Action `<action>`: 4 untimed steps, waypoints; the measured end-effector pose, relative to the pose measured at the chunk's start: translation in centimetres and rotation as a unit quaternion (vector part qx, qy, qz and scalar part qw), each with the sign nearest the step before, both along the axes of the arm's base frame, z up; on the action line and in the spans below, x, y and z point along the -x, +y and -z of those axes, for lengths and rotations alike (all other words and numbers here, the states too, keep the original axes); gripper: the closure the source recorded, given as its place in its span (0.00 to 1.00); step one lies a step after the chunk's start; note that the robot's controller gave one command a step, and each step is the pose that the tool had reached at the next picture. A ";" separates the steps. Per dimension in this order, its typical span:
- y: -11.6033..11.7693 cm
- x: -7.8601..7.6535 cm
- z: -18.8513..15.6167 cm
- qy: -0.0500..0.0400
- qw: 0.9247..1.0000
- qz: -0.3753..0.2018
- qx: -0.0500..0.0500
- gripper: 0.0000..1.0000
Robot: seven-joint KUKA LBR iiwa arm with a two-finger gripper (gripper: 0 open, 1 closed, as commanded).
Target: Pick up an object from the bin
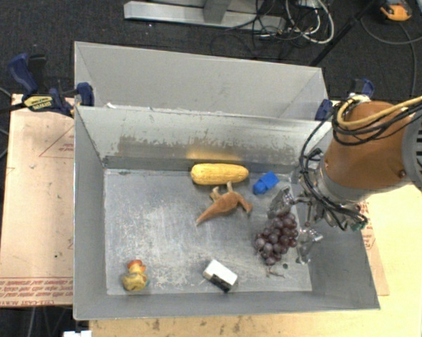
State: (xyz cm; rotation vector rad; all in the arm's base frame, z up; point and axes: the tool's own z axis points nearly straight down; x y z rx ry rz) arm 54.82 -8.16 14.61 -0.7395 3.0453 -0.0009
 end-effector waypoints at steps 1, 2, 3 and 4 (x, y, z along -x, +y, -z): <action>-1.1 -0.2 6.8 0.003 0.997 -0.079 0.000 1.00; -1.1 -0.2 6.8 0.003 0.997 -0.079 0.000 1.00; -0.4 0.2 -4.4 0.003 0.996 -0.087 0.000 1.00; -0.4 0.2 -4.4 0.003 0.996 -0.087 0.000 1.00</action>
Offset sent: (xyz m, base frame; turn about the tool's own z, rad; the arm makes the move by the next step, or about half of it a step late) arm 0.0000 0.0000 0.0000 0.0000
